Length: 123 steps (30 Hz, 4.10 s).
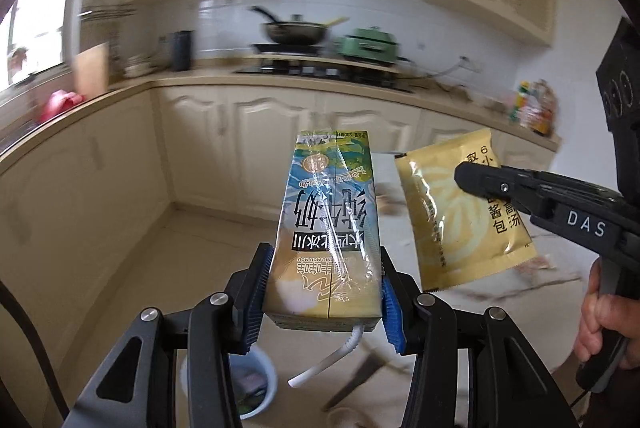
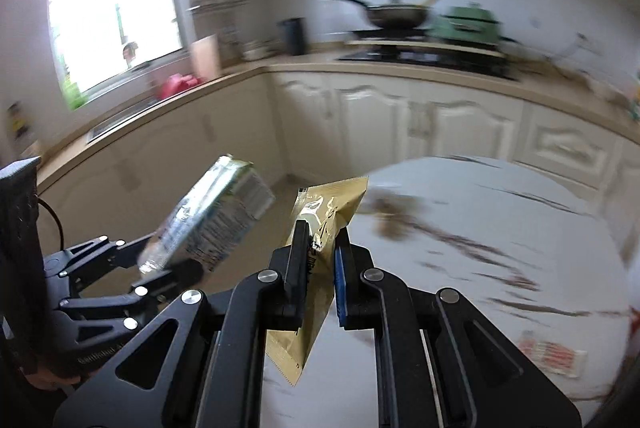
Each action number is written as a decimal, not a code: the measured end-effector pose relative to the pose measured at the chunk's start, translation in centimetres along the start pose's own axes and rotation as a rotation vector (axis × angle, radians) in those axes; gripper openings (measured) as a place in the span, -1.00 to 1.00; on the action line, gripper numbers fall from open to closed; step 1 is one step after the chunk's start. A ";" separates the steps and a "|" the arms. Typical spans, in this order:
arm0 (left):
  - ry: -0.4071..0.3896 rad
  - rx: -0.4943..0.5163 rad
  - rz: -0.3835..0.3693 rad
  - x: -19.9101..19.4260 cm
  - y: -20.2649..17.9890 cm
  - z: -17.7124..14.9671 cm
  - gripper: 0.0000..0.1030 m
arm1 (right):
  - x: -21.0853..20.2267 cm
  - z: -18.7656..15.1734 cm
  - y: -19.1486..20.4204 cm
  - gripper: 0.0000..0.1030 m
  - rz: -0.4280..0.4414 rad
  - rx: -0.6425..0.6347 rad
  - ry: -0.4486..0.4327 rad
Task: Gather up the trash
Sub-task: 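Carry carton and yellow packet over the blue bin and open both tools, then move both tools back to the table toward the red-checked sachets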
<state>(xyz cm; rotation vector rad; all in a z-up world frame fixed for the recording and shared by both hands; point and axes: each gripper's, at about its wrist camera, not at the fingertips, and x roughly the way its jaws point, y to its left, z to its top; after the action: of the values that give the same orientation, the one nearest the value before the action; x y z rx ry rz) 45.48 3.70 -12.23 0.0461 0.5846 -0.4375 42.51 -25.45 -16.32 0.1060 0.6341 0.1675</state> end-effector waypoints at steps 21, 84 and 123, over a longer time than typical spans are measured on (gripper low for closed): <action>0.516 -0.346 0.122 10.9 20.3 -20.3 -0.13 | 31.2 -16.3 15.1 -0.78 0.137 -0.210 0.548; -0.539 -0.029 0.423 -27.9 -20.5 -25.3 0.99 | -20.2 -5.4 11.0 1.00 -0.125 -0.145 -0.426; 0.107 0.145 -0.017 0.4 -26.5 -12.9 0.99 | -6.1 -14.3 -22.6 1.00 -0.443 0.212 0.300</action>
<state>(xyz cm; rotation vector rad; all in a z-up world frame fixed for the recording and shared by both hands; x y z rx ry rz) 28.10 -18.42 -21.07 0.2046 0.6578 -0.4958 31.91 -48.10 -27.66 0.1429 0.9570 -0.3189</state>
